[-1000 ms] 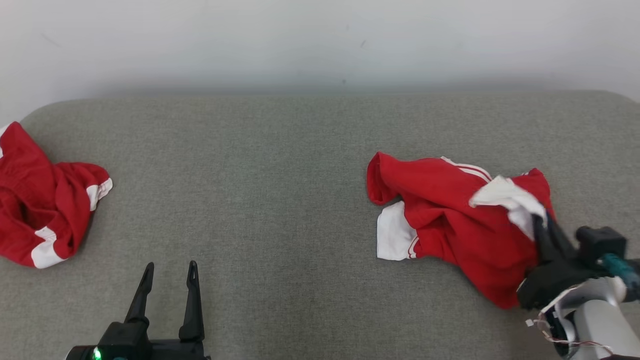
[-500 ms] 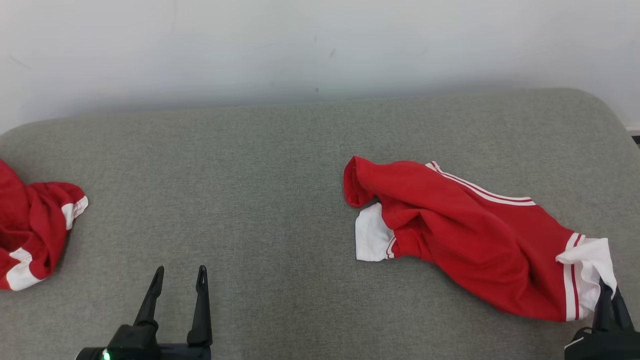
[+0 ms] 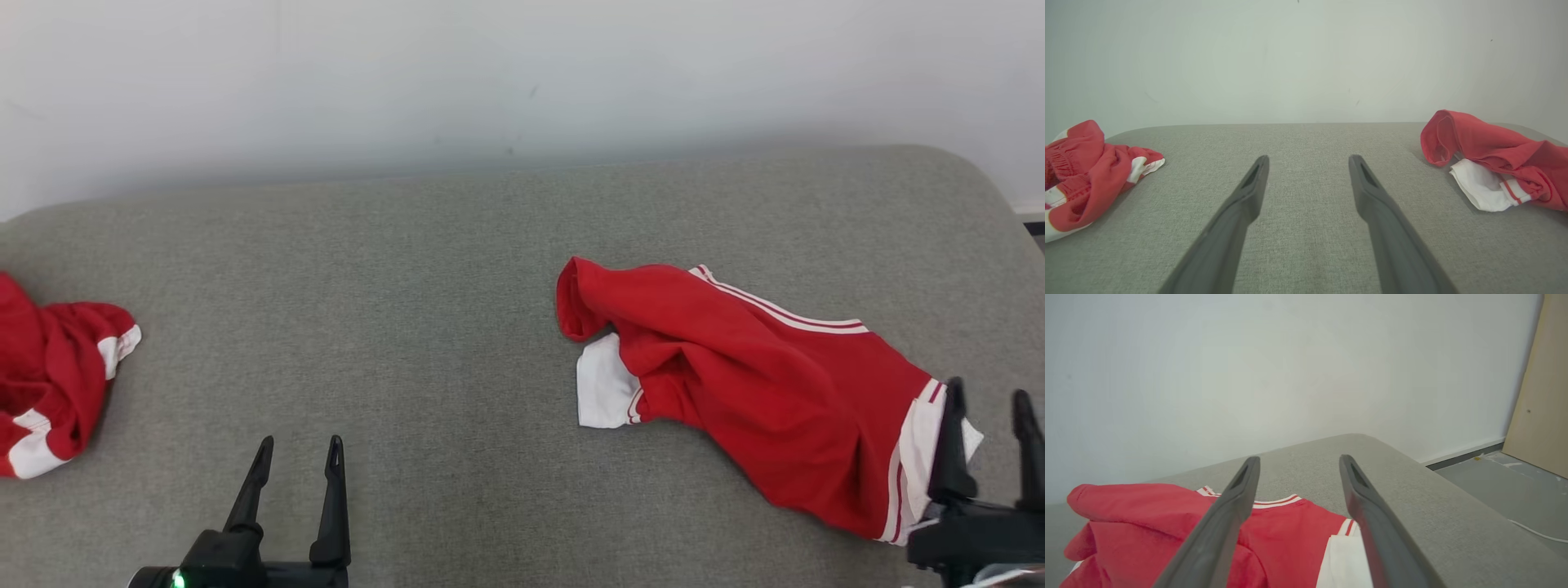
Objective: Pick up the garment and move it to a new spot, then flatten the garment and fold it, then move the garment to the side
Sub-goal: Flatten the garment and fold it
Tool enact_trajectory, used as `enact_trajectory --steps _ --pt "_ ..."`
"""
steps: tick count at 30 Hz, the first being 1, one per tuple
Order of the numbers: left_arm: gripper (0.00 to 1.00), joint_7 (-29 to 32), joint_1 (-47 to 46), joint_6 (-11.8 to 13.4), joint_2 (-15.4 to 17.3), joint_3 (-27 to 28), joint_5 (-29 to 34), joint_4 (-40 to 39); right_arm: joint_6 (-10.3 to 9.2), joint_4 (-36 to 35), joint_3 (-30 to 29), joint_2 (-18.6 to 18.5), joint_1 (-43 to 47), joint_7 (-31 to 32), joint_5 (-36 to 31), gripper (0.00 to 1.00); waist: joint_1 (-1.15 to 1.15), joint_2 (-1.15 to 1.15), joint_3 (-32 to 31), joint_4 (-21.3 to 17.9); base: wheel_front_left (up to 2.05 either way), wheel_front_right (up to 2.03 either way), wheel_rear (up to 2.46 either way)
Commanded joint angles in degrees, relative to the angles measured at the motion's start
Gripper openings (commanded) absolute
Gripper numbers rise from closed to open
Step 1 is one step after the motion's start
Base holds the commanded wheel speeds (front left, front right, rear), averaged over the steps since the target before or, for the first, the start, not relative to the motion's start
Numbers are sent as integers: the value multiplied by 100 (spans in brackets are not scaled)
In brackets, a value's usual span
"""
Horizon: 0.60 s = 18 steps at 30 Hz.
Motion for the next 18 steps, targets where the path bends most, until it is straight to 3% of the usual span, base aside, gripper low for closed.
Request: enact_trajectory --steps 1,11,18 --pt "100 -19 -56 -31 -6 -6 -37 27 -13 -36 123 -10 -11 -22 -73 100 0 0 -9 61 0 0 0" --pt "100 -19 -14 15 -8 -26 -115 46 -13 379 1659 -449 -835 402 -140 100 0 0 -31 446 0 0 0" --pt "100 -19 -6 66 -7 -99 -146 32 -13 1093 2692 -741 -1605 769 -225 100 0 0 0 702 0 0 0"
